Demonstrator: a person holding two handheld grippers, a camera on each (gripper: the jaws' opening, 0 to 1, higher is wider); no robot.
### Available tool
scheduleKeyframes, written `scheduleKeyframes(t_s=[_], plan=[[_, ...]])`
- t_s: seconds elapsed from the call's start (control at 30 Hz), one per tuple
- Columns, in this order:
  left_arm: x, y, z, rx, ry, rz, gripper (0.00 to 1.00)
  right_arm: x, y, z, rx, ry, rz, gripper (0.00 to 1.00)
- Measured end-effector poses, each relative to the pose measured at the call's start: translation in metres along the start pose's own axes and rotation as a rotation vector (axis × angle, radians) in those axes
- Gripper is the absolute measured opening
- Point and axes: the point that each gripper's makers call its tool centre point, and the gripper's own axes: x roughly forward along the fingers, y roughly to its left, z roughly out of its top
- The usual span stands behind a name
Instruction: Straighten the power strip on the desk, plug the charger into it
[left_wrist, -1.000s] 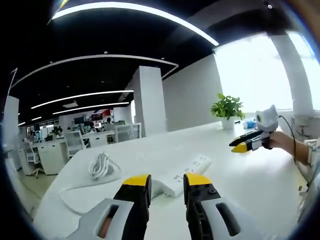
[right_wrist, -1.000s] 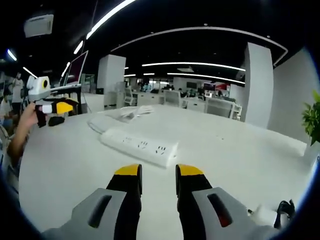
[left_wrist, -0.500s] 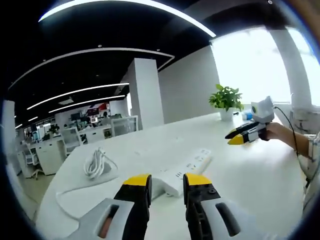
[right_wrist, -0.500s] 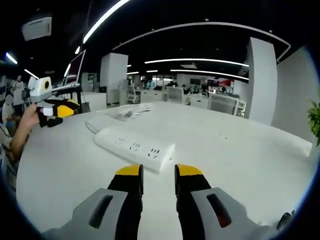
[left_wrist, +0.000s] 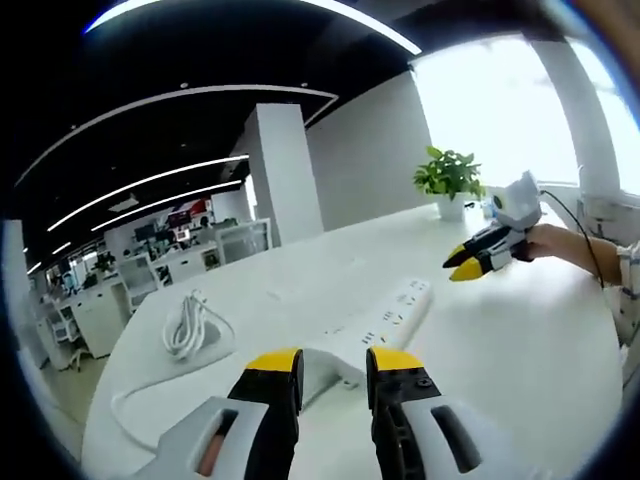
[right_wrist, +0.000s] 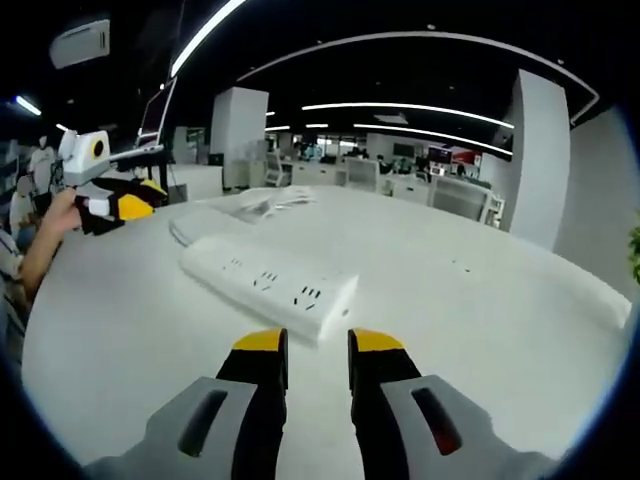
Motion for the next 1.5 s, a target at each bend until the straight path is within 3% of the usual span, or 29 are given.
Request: scheduleKeyframes(t_s=[0.43,0.63,1.17,1.5], plan=[[0.025,-0.003,-0.018,-0.031,0.073,-0.063,0.25,0.020,-0.001,-0.008,0.033,0.010,0.042,0.22],[0.035,-0.007,-0.026,0.004,0.129,-0.085,0.25,0.023,-0.001,-0.010,0.044,0.015,0.051,0.22],[0.054,-0.020,-0.043,-0.057,0.145,-0.159,0.25,0.033,0.008,-0.006,0.060,-0.003,0.088,0.21],[0.057,-0.022,-0.047,-0.065,0.122,-0.191,0.23,0.035,0.008,-0.009,0.055,-0.009,0.091,0.21]])
